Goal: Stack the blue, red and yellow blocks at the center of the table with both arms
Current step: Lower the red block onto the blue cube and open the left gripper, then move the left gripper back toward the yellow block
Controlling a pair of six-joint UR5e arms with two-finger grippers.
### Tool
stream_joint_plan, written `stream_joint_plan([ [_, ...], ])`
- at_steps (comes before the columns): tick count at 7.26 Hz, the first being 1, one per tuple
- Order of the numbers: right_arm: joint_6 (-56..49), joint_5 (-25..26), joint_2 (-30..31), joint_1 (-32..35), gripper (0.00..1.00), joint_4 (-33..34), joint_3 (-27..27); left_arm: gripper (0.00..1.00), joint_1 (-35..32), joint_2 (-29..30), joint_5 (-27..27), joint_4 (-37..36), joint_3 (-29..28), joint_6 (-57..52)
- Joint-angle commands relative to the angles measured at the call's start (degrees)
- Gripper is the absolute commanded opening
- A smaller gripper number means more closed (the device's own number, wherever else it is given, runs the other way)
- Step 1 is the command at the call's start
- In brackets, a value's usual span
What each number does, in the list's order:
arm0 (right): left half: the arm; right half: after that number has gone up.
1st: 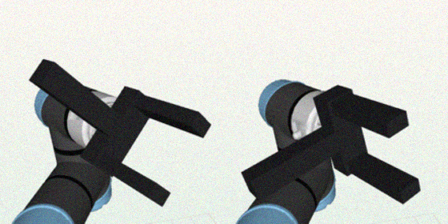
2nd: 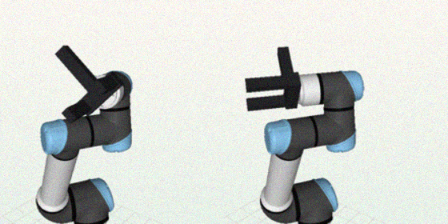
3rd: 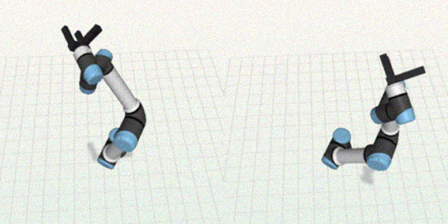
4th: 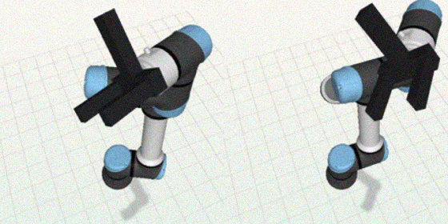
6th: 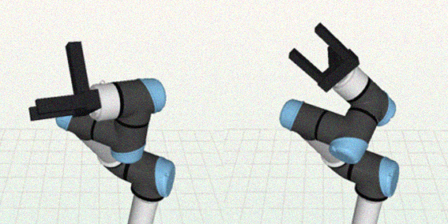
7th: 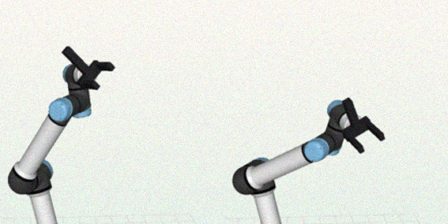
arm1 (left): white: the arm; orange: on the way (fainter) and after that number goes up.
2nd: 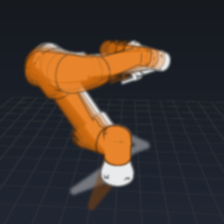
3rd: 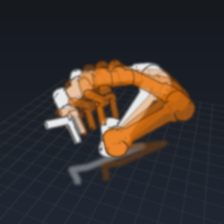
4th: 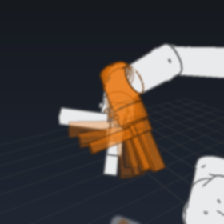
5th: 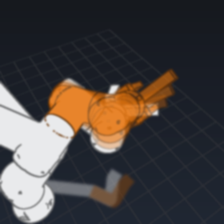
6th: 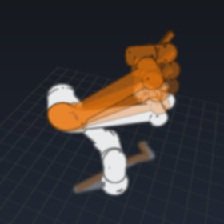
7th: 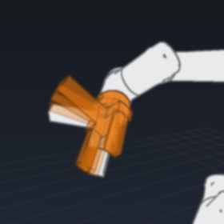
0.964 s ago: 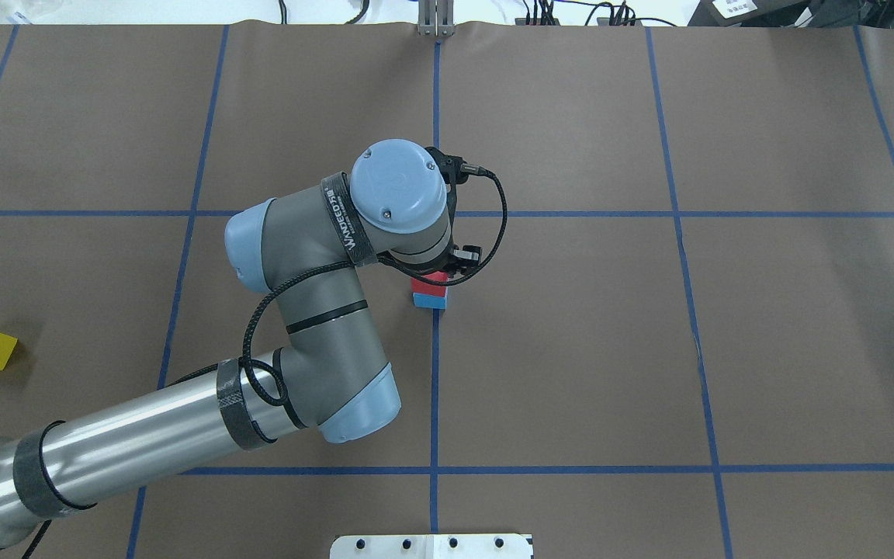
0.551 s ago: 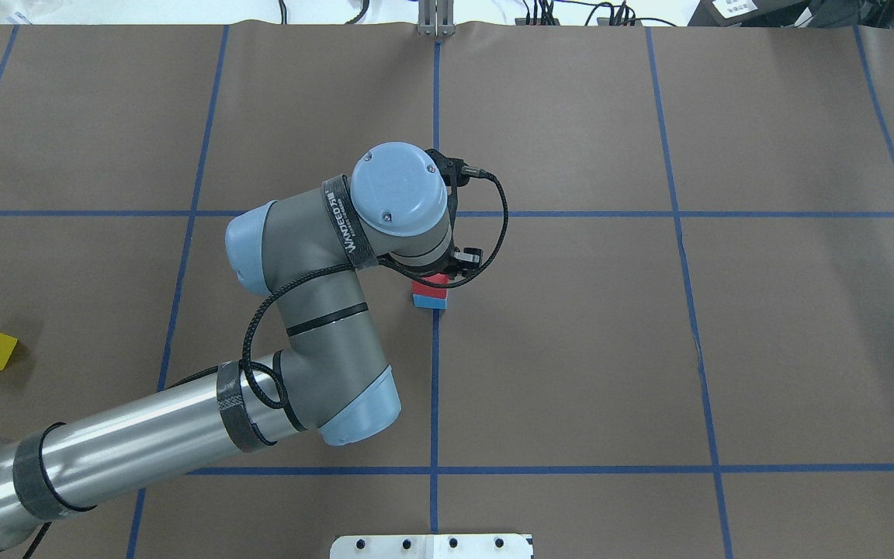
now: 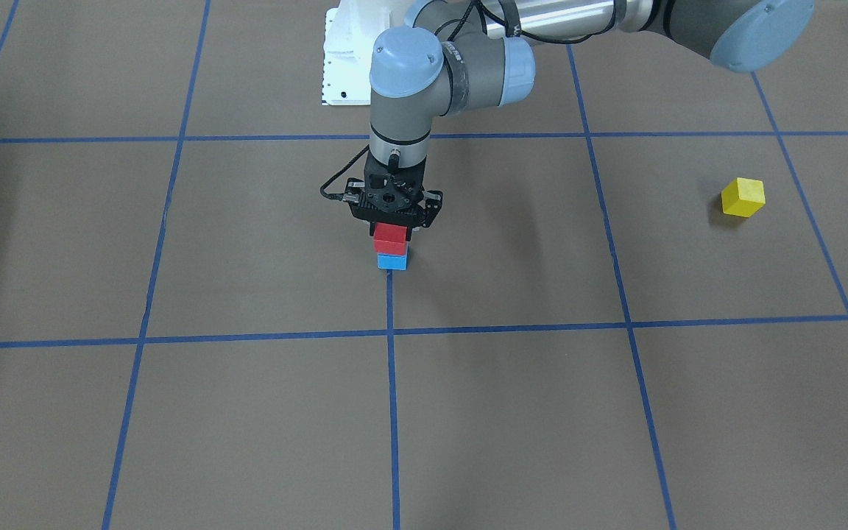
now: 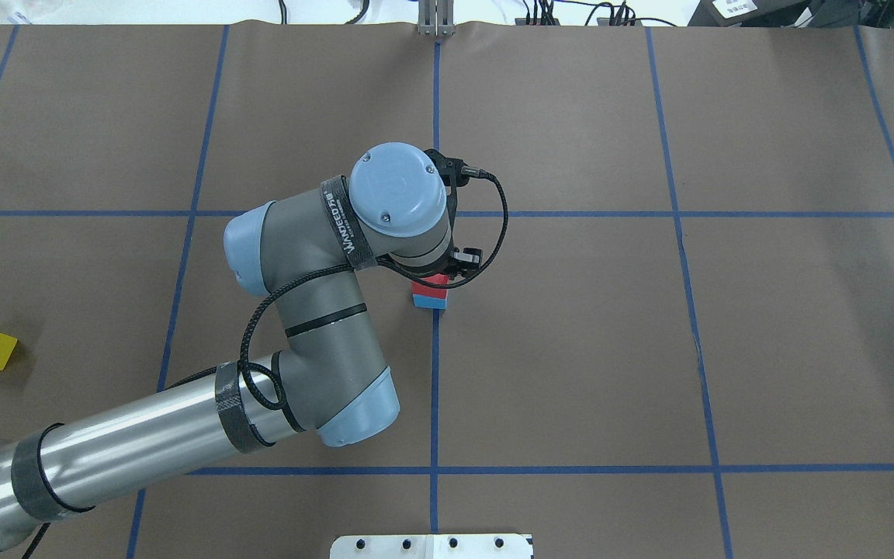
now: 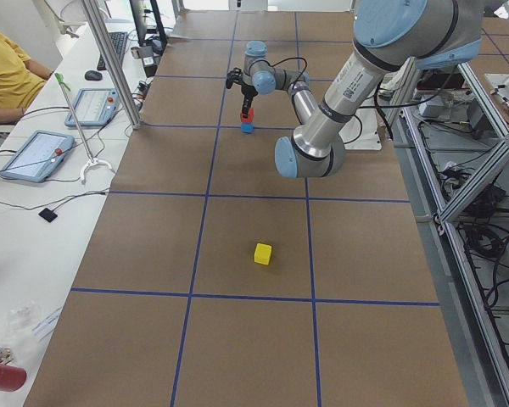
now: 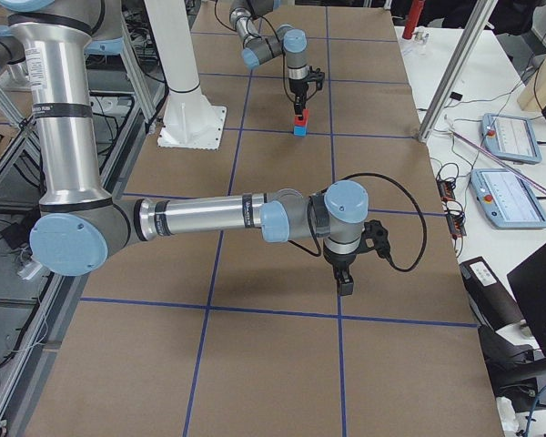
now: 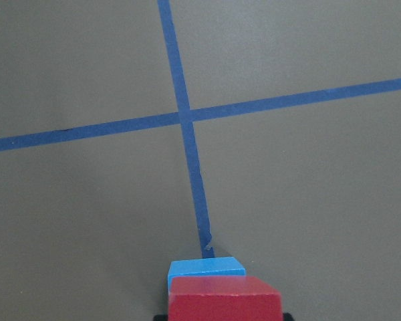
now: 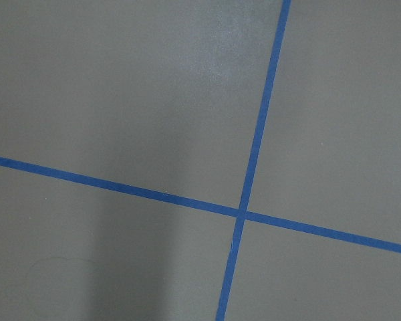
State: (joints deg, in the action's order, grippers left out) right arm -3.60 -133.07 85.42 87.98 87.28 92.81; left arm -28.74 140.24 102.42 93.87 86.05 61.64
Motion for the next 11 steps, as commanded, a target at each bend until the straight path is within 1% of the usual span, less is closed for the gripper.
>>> stream_joint_plan([
  [1,0.00,0.00,-0.08,0.00,1.00,0.00,0.00,0.72,0.00,-0.49,-0.03,1.22,0.17,-0.12],
  [2,0.00,0.00,-0.08,0.00,1.00,0.00,0.00,0.78,0.00,-1.28,-0.03,2.45,0.26,-0.12],
  [3,0.00,0.00,-0.08,0.00,1.00,0.00,0.00,1.00,-0.09,-1.28,-0.03,2.63,0.69,-0.12],
  [4,0.00,0.00,-0.08,0.00,1.00,0.00,0.00,1.00,-0.70,-3.02,0.23,1.51,6.09,-0.73],
  [5,0.00,0.00,-0.08,0.00,1.00,0.00,0.00,1.00,-3.49,-7.74,4.23,-1.55,13.37,-2.65],
  [6,0.00,0.00,-0.08,0.00,1.00,0.00,0.00,1.00,-7.34,-13.27,8.54,-5.58,21.53,-8.24],
  [7,0.00,0.00,-0.08,0.00,1.00,0.00,0.00,1.00,-10.86,-19.68,10.23,-7.02,27.53,-14.82],
  [8,0.00,0.00,-0.08,0.00,1.00,0.00,0.00,1.00,-16.29,-27.92,13.82,-6.60,30.72,-22.28],
  [9,-0.09,0.00,-0.08,0.00,1.00,0.00,0.00,1.00,-23.39,-36.96,17.77,-5.29,31.89,-32.28],
  [10,-0.09,0.00,0.01,0.00,1.00,0.00,0.00,1.00,-31.12,-45.67,21.46,-2.84,31.29,-40.90],
  [11,-0.09,0.00,0.27,0.00,1.00,0.00,0.00,1.00,-36.16,-53.50,22.28,-0.55,31.11,-42.47],
])
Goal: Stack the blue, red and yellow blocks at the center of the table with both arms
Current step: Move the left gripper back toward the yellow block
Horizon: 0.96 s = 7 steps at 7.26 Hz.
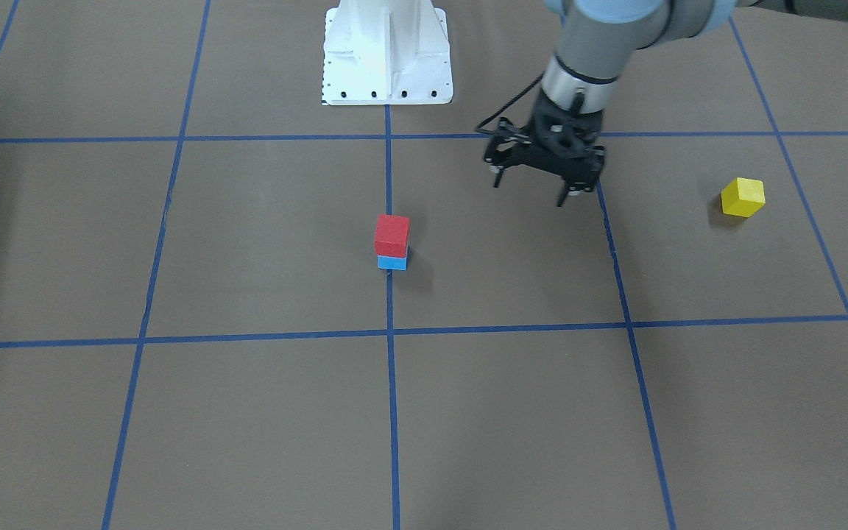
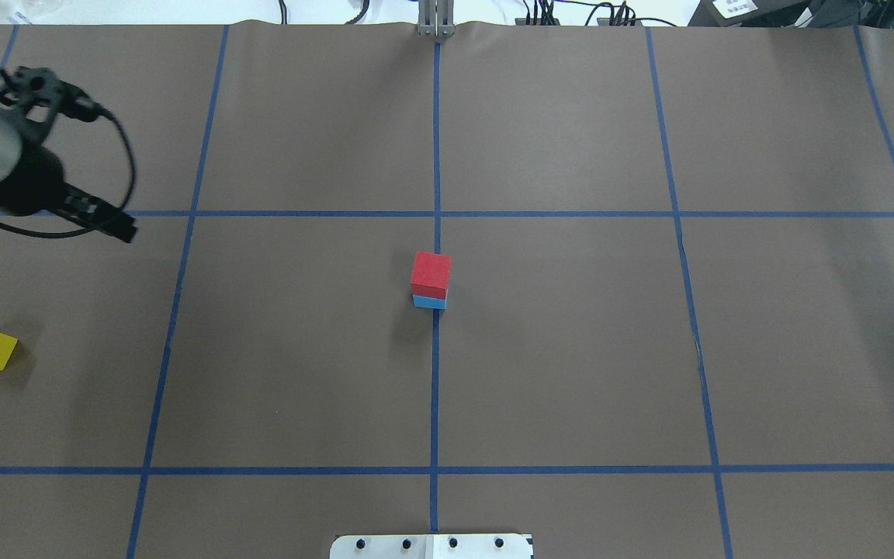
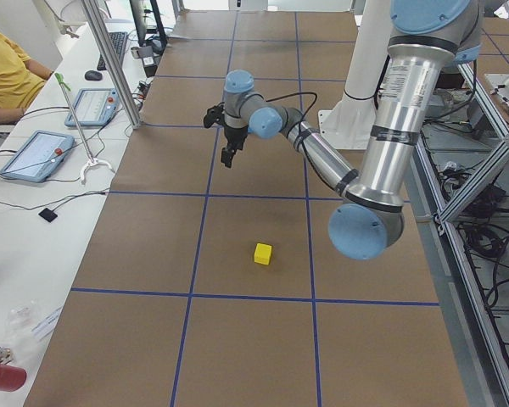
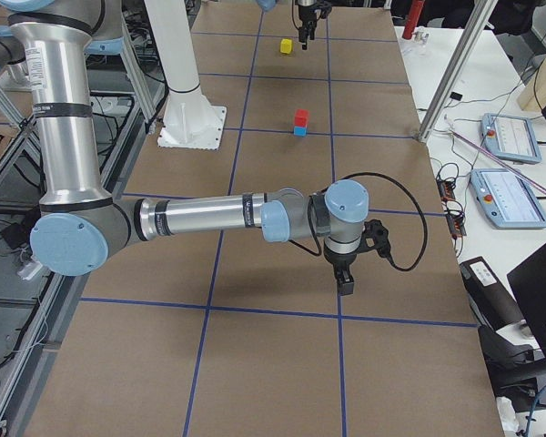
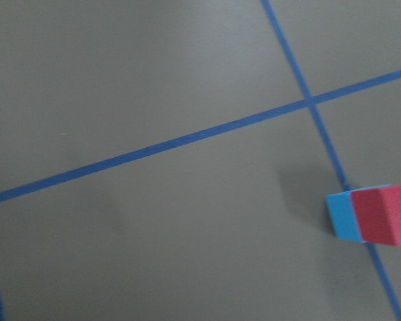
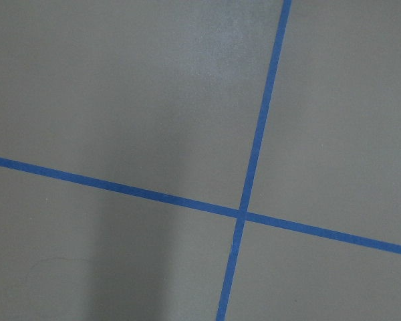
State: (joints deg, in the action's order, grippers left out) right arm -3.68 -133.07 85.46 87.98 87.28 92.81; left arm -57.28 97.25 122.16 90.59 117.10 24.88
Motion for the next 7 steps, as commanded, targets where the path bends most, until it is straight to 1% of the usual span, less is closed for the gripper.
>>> stream_joint_plan([
  [1,-0.10,0.09,0.41,0.00,1.00,0.09,-0.09,1.00,-8.89,-16.76,2.47,7.45,-0.81,-5.81],
  [2,-0.01,0.00,0.50,0.00,1.00,0.09,0.00,1.00,-8.91,-21.44,2.46,15.85,-4.56,-5.46],
  [3,-0.01,0.00,0.41,0.00,1.00,0.00,0.00,1.00,-8.91,-24.27,2.55,27.42,-9.04,-4.06],
  [4,-0.10,0.00,0.50,0.00,1.00,0.00,0.09,1.00,-8.12,-25.08,2.64,35.63,-10.22,4.65],
  [5,-0.10,0.00,0.50,0.00,1.00,0.00,0.09,1.00,-7.68,-27.53,2.55,40.76,-10.49,9.70],
  [6,-0.10,0.00,0.50,0.00,1.00,0.00,0.09,1.00,-7.15,-28.16,2.55,41.50,-10.75,10.53],
  [7,-0.10,0.00,0.50,0.00,1.00,0.00,0.09,1.00,-4.01,-27.90,1.60,41.51,-10.76,13.15],
])
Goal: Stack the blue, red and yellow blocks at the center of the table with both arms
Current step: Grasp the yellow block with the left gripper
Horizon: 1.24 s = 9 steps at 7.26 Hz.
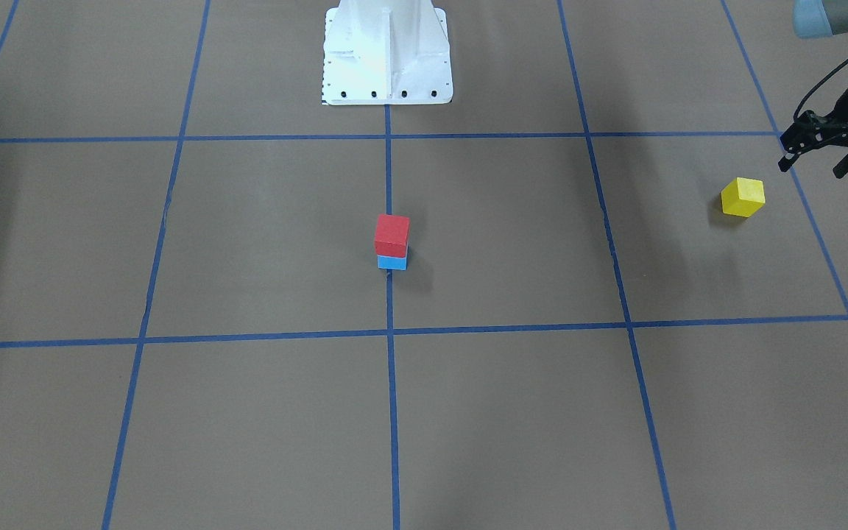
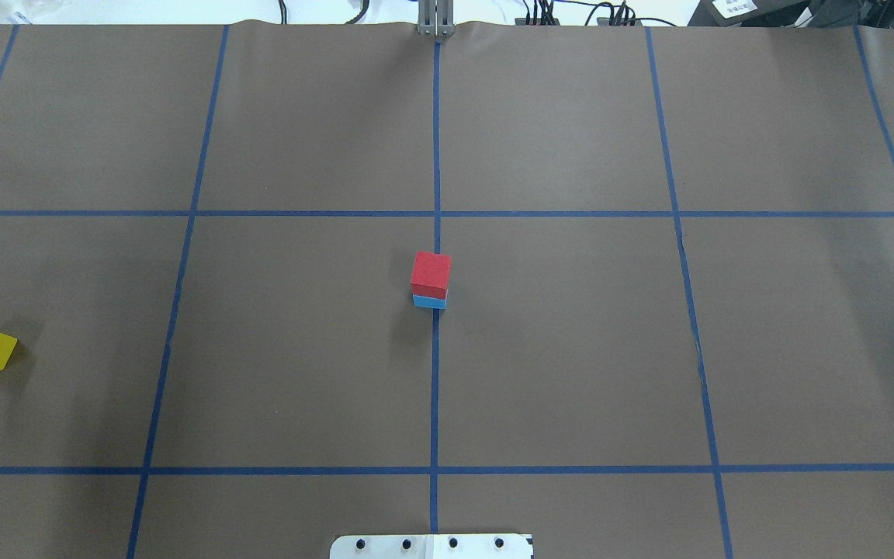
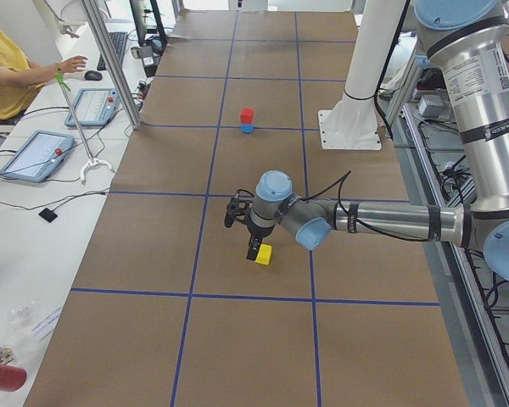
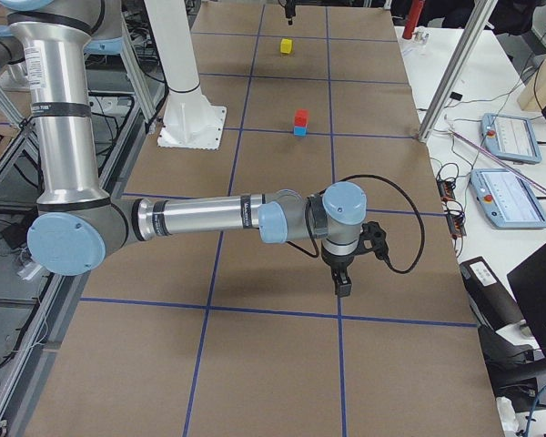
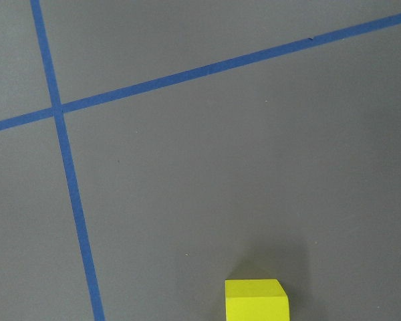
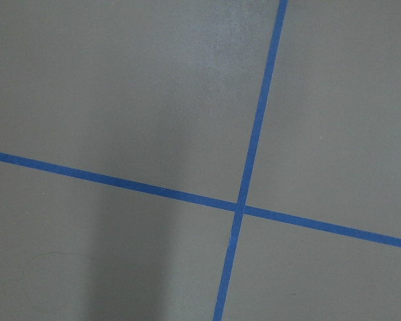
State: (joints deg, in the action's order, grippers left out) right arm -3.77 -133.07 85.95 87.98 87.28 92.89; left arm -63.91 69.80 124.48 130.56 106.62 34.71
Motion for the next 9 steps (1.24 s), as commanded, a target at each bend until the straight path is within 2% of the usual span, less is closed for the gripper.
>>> stream_joint_plan([
  [1,-0.01,0.00,0.01,0.00,1.00,0.00,0.01,1.00,6.48,-0.20,-3.69,2.41,-0.36,6.91],
  [2,-0.01,0.00,0.01,0.00,1.00,0.00,0.01,1.00,9.91,-0.28,-6.07,4.07,-0.44,10.43],
  [4,-0.01,0.00,0.01,0.00,1.00,0.00,0.09,0.99,11.96,0.15,-6.80,8.62,-5.34,10.11],
  [7,-0.01,0.00,-0.08,0.00,1.00,0.00,0.01,0.97,14.77,1.21,-7.15,9.45,-6.68,9.85],
  [8,-0.01,0.00,-0.08,0.00,1.00,0.00,0.01,0.93,15.48,1.39,-7.15,9.45,-6.95,8.46],
  [9,-0.01,0.09,-0.26,0.00,1.00,-0.09,0.01,0.84,15.48,1.82,-7.06,9.27,-7.91,2.70],
])
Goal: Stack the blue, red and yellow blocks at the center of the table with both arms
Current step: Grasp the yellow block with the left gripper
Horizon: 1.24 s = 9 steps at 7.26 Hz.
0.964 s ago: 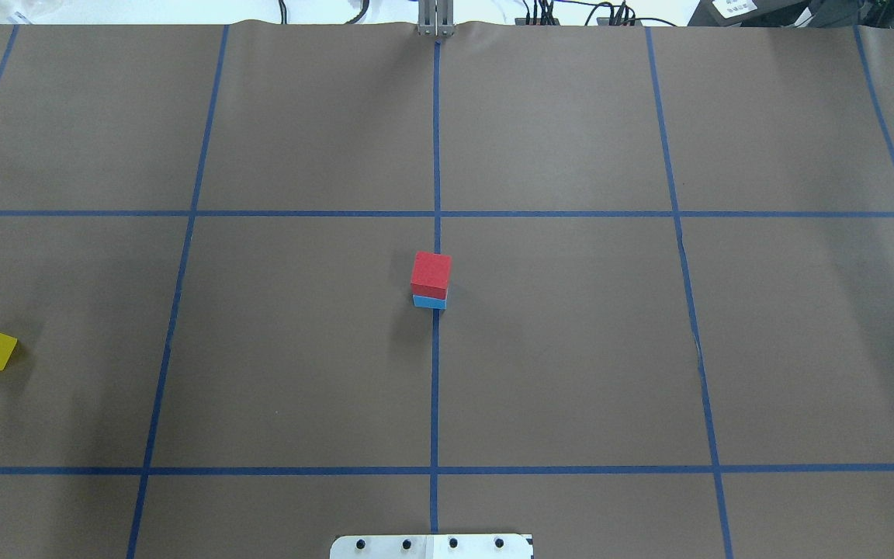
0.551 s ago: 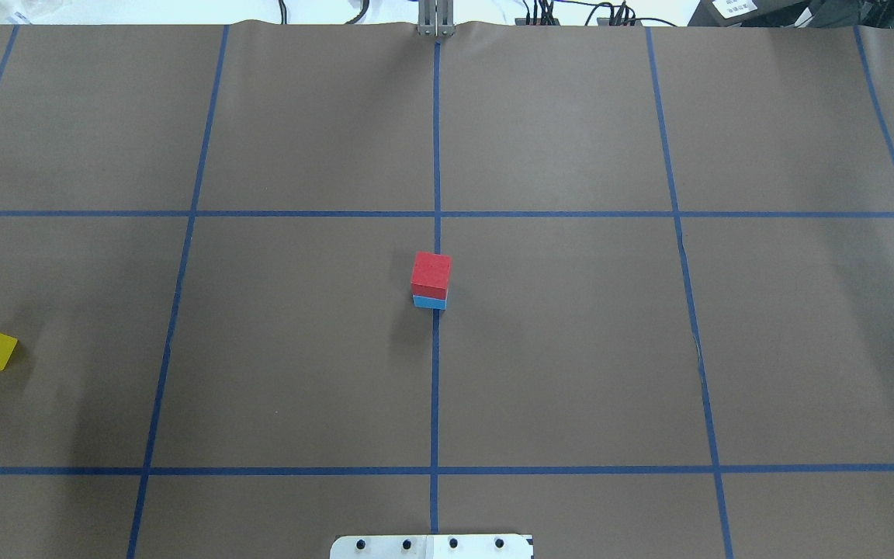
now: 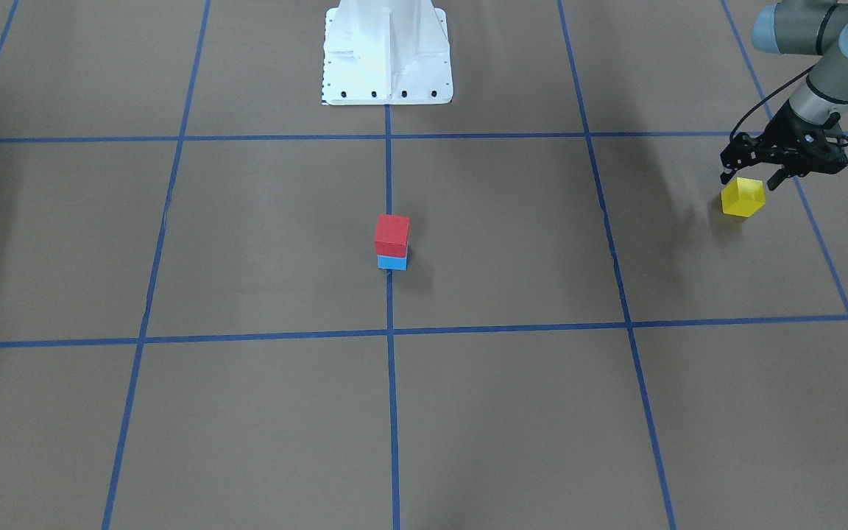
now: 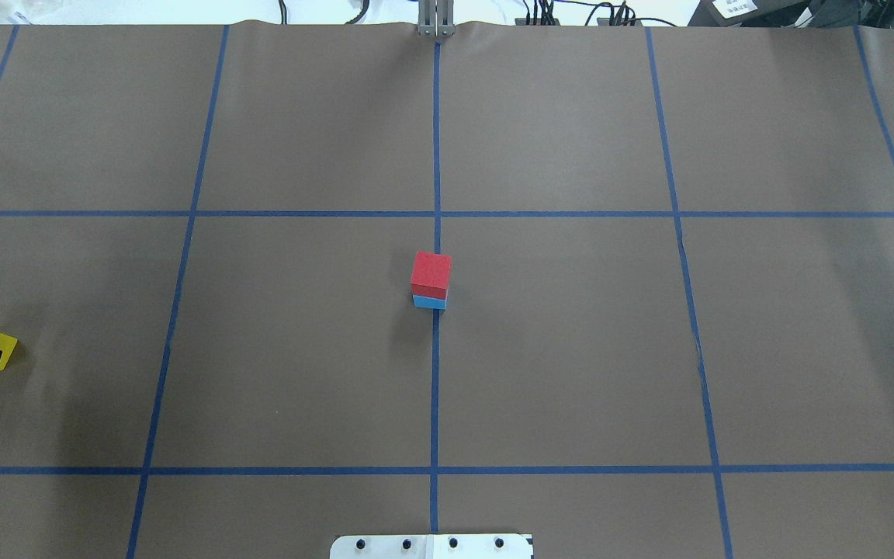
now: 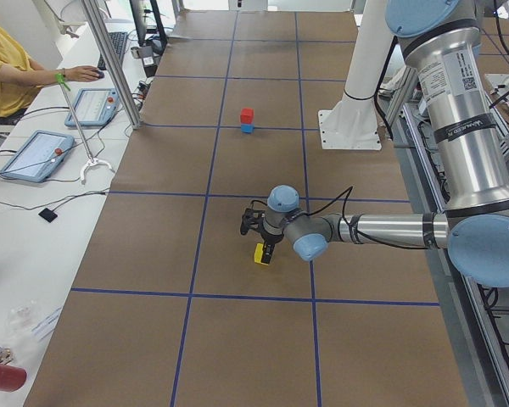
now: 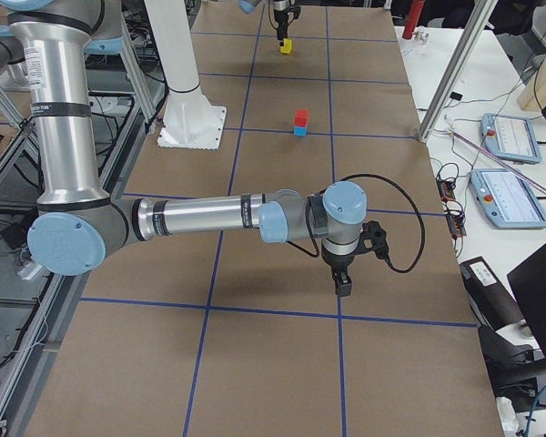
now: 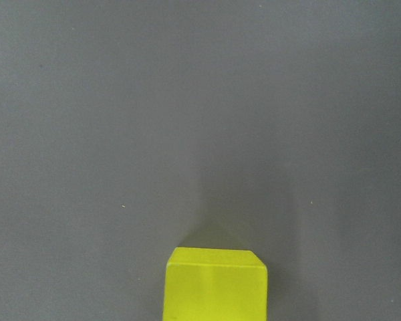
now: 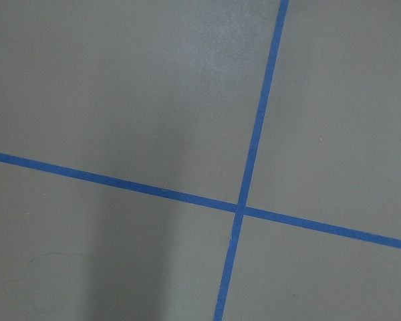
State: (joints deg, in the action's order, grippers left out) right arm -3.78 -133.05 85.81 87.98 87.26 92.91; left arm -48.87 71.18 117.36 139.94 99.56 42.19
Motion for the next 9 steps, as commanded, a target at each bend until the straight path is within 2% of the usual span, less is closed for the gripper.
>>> stream_joint_plan([
  [1,0.00,0.07,-0.21,0.00,1.00,0.02,-0.10,0.84,0.44,0.71,0.58,-0.10,-1.99,-7.62],
  [4,0.00,0.07,-0.30,0.00,1.00,0.02,-0.01,0.84,0.44,2.02,0.85,-0.02,-3.23,-8.09],
  [5,0.00,0.07,-0.30,0.00,1.00,0.02,-0.01,0.77,0.44,2.20,0.85,-0.10,-3.32,-8.09],
  [6,0.00,-0.02,-0.30,0.00,1.00,0.02,-0.01,0.47,0.44,2.20,0.85,-0.02,-3.32,-8.09],
  [7,0.00,-0.02,-0.30,0.00,1.00,0.02,-0.10,0.00,0.35,2.20,1.11,0.16,-3.15,-8.00],
  [9,0.09,-0.02,-0.21,0.00,1.00,0.02,-0.01,0.00,-2.52,4.21,8.02,-0.98,-2.35,-8.09],
])
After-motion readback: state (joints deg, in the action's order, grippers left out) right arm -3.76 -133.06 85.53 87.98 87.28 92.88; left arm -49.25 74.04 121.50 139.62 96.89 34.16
